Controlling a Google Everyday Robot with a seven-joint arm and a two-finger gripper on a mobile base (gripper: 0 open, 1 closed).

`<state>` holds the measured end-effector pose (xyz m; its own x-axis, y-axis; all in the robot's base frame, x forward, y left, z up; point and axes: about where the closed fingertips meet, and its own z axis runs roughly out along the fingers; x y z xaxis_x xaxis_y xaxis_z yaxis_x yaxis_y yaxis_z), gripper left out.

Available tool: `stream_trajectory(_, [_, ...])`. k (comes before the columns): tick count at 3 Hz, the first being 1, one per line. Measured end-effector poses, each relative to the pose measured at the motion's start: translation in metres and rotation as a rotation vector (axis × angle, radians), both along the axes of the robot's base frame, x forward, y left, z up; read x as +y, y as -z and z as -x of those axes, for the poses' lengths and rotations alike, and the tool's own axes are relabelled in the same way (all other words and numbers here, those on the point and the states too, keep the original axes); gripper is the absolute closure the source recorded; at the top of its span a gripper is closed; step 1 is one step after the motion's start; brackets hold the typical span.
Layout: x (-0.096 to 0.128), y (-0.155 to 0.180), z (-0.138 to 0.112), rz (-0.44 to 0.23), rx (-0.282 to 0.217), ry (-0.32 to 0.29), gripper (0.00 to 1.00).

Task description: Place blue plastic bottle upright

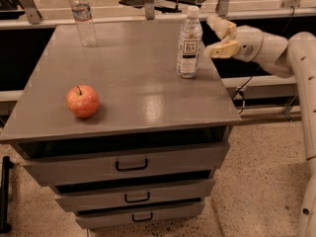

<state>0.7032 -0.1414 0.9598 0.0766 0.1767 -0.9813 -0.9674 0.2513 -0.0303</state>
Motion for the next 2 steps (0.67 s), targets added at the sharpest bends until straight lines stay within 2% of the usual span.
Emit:
stream_trajectory(1, [-0.035,-0.046,0.021,0.192,-0.024,0.026,0.00])
stream_trajectory(2, [-0.059,-0.055,0.029,0.248,-0.040,0.047,0.00])
